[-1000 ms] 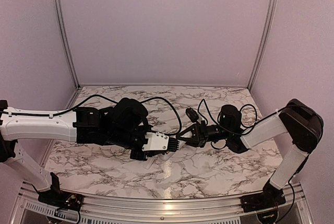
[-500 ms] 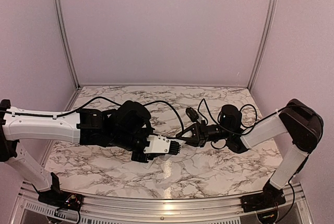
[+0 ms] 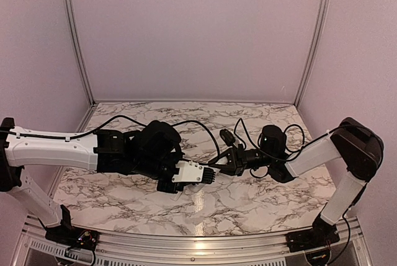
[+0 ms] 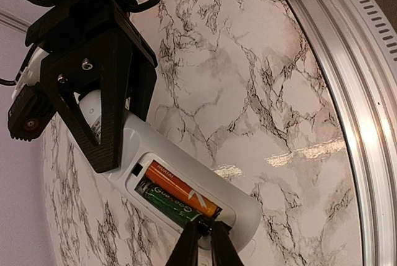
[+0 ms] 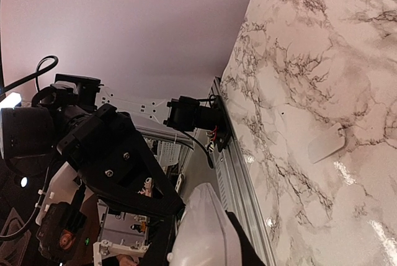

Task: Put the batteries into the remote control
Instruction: Load the battery into the battery compartment.

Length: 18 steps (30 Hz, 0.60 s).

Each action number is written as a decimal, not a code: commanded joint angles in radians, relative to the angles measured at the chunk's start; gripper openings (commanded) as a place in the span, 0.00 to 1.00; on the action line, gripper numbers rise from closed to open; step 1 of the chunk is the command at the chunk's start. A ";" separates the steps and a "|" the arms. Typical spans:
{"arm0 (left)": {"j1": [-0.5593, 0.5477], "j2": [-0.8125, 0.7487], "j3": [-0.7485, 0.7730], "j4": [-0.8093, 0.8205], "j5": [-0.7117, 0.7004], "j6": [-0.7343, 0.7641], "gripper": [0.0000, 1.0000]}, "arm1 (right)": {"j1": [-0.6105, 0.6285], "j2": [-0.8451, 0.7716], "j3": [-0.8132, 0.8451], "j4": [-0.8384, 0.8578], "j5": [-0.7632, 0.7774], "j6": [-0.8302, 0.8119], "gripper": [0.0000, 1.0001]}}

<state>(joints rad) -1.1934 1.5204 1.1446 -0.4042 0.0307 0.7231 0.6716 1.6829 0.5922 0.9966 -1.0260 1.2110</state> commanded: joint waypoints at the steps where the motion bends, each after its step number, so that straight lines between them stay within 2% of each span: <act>1: -0.006 0.039 0.014 -0.038 -0.015 -0.005 0.08 | 0.013 -0.022 0.028 0.072 -0.017 0.014 0.00; 18: -0.005 0.144 0.078 -0.138 -0.023 -0.047 0.08 | 0.028 -0.078 0.055 0.020 -0.022 -0.022 0.00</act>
<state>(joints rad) -1.1931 1.5864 1.1995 -0.4648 0.0166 0.7055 0.6720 1.6787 0.5922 0.9344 -1.0210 1.1893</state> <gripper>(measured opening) 0.081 0.192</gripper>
